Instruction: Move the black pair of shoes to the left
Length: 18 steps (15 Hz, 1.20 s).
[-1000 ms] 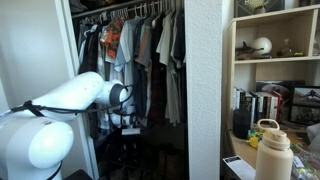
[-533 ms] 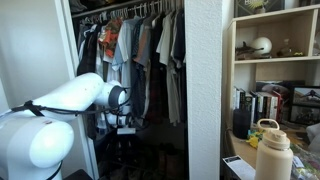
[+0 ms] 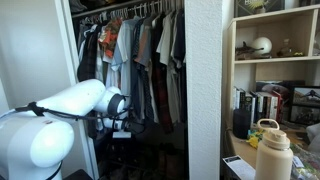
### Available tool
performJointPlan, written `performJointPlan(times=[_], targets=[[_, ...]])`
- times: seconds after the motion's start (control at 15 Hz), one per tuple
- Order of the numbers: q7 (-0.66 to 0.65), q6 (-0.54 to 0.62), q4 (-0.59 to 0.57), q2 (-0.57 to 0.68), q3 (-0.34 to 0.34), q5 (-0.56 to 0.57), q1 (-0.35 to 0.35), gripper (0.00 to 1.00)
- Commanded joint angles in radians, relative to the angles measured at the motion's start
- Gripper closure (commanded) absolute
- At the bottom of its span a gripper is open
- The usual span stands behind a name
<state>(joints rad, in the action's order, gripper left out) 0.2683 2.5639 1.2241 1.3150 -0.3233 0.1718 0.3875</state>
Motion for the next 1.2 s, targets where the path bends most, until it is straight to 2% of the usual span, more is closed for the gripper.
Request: performJointPlan(times=[0.0,0.27,0.47,0.8,1.13], targets=[[0.037,-0.043,-0.082,0.039,-0.007,-0.013,0.034,0.53],[0.063,-0.078,-0.105,0.035,-0.011,-0.014,0.037,0.22],[0.082,-0.115,-0.073,0.004,-0.042,-0.012,0.01,0.01],[0.173,-0.182,-0.004,-0.048,-0.153,-0.027,-0.086,0.0],[0.169,-0.244,0.11,-0.158,-0.205,-0.011,-0.161,0.0]])
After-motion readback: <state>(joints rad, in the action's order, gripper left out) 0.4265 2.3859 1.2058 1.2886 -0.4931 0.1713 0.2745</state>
